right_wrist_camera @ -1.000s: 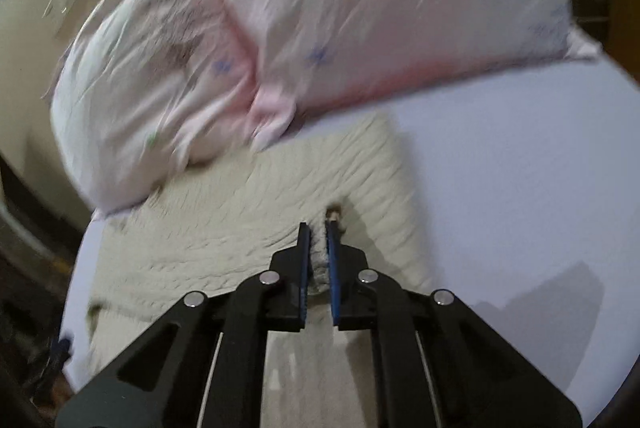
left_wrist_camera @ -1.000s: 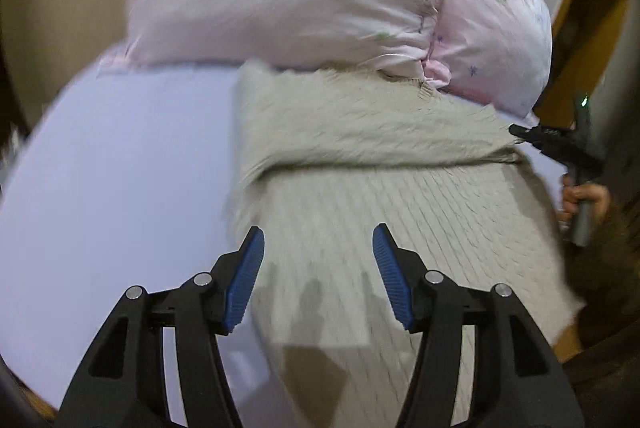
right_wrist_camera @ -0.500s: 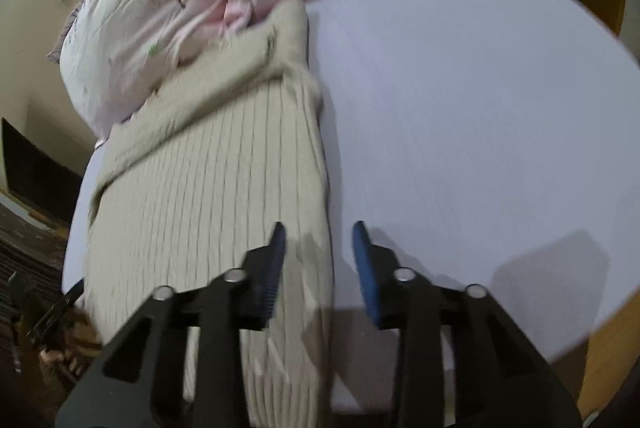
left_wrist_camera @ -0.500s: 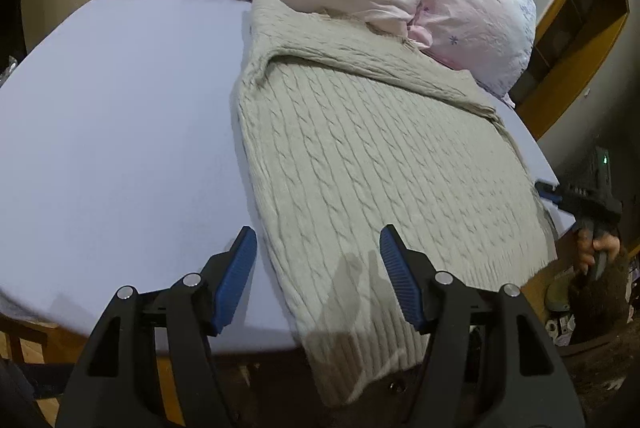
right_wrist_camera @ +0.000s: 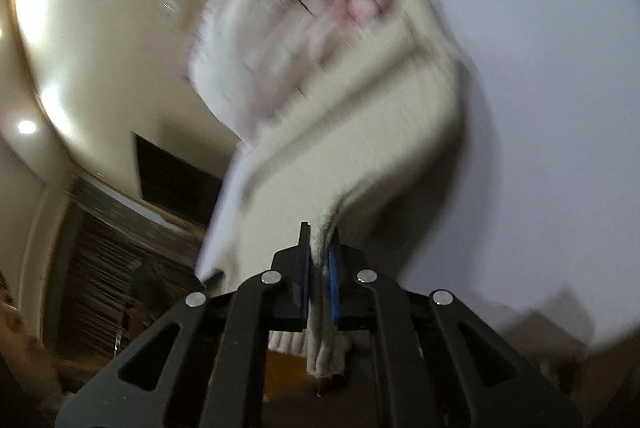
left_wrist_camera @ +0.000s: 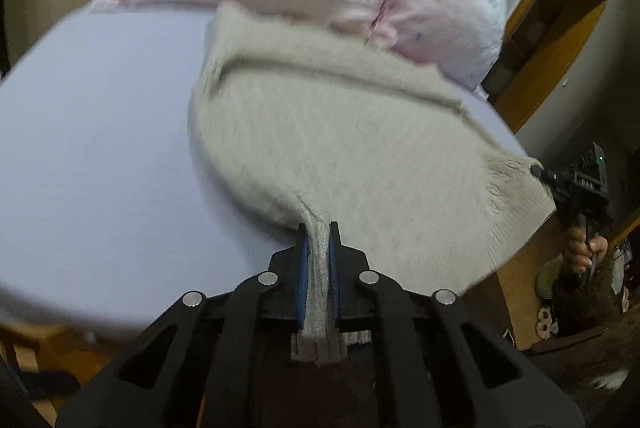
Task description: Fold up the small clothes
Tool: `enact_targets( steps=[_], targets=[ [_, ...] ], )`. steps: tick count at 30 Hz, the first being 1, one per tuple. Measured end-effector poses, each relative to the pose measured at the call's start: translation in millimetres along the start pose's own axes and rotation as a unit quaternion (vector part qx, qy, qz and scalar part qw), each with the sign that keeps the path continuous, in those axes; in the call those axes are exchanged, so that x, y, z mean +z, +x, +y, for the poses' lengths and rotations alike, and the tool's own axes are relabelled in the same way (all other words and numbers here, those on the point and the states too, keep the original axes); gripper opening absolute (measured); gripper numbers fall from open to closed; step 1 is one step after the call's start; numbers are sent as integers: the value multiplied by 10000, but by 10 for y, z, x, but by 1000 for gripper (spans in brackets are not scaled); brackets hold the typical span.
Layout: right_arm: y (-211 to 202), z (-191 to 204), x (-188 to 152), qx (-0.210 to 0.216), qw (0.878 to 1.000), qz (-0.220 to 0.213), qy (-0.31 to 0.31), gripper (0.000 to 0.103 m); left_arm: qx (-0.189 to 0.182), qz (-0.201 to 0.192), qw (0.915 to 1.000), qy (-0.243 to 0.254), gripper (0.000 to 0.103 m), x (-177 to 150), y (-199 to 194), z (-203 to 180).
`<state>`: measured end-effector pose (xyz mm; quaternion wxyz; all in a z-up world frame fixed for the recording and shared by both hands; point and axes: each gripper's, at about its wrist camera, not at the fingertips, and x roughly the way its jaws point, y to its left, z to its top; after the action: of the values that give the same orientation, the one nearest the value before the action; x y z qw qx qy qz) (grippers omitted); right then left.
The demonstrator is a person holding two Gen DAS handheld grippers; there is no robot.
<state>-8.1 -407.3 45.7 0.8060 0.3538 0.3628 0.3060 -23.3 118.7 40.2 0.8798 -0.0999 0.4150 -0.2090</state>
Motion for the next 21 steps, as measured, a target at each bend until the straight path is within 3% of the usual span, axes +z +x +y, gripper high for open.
enact_targets(
  steps=[4,7,10,12,14,15,16,17,19,21],
  targets=[
    [13,78,672,381,9962,-788,26,6,281,-623,9966,467,8,717,41,4],
    [284,-87,1280,350,9906,-1258,395,6,506,-880,9940,419,8,1291,298,133],
    [788,-451,1726,-204,9810,-1554,1142,7,858,-1070,9905,15,10,1875,784,415],
    [1145,-791,1894,-869,9704,-1453,1721,13,866,-774,9922,-455,11,2161,1199,716],
    [1311,-991,1875,-1081,9630,-1355,2066,21,804,-481,9891,-1134,11,2273,1387,997],
    [1319,-1011,1859,-971,9645,-1380,2030,24,677,-562,9871,-1340,11,2279,1356,1090],
    [1305,-997,1850,-872,9679,-1430,1875,35,524,-764,9849,-1460,18,2274,1272,1173],
    [1242,-932,1832,-876,9717,-1559,1541,48,489,-999,9820,-1527,41,2252,1150,1250],
    [1182,-853,1831,-955,9723,-1729,1251,60,603,-1273,9762,-1648,69,2169,949,1349],
    [1182,-765,1908,-831,9761,-1777,930,60,348,-1195,9777,-1690,68,2063,853,1409]
  ],
)
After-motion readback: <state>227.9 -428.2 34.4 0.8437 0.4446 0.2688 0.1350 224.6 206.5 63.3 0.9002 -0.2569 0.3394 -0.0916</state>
